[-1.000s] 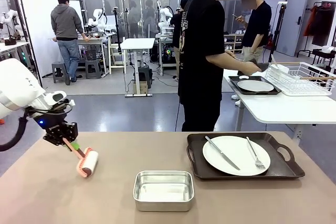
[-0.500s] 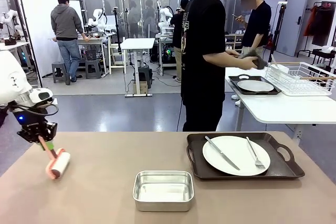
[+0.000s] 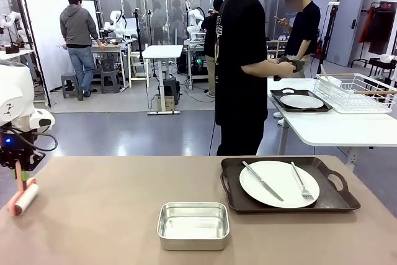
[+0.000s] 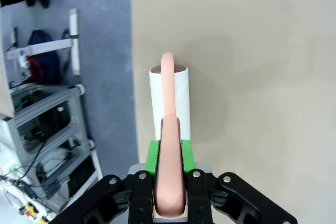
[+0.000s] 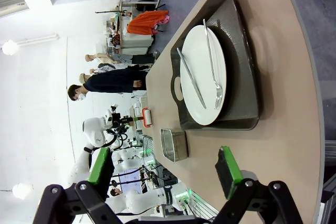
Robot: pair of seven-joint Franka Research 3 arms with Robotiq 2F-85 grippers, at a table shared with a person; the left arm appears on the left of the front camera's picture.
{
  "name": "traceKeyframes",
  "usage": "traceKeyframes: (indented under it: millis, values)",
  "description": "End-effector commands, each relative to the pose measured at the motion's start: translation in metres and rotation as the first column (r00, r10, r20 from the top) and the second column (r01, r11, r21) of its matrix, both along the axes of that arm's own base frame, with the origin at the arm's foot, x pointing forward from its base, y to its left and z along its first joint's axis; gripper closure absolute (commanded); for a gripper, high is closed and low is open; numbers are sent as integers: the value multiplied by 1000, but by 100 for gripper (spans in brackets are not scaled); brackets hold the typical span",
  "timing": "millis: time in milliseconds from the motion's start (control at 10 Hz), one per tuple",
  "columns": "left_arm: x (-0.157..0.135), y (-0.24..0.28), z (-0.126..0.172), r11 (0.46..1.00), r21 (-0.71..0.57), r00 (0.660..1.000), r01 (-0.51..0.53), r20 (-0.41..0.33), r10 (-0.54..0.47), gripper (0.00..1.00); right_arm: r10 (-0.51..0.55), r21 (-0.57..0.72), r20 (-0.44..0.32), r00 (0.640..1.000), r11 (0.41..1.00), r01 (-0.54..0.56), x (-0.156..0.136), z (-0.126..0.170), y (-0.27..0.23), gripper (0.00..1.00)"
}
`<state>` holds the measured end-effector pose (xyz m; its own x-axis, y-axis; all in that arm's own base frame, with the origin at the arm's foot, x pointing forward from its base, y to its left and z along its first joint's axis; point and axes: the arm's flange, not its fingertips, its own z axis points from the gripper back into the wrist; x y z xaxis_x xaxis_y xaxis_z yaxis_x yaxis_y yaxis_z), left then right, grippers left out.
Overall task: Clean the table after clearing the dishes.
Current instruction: When the left (or right) Handle tray is removed, use the left hand (or right hand) to clean the left (or right) side of the table with the Lint Roller.
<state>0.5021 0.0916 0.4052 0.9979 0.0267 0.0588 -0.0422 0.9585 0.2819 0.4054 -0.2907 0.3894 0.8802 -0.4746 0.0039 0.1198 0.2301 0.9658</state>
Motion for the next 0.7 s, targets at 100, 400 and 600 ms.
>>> traceKeyframes:
  millis: [100, 400, 600]
  values:
    - [-17, 0, -39, 995, 72, 995, -62, -73, 67, 79, -1, 0, 4, 1000, 1000, 1, -2, 3, 1, 0]
    - [-28, -3, 1, 995, 80, 998, -65, 5, 64, 79, -1, 0, 4, 1000, 1000, 1, -2, 3, 1, 0]
    - [-41, -6, 43, 996, 71, 995, -58, 84, 52, 79, -1, 0, 4, 1000, 1000, 1, -2, 3, 1, 0]
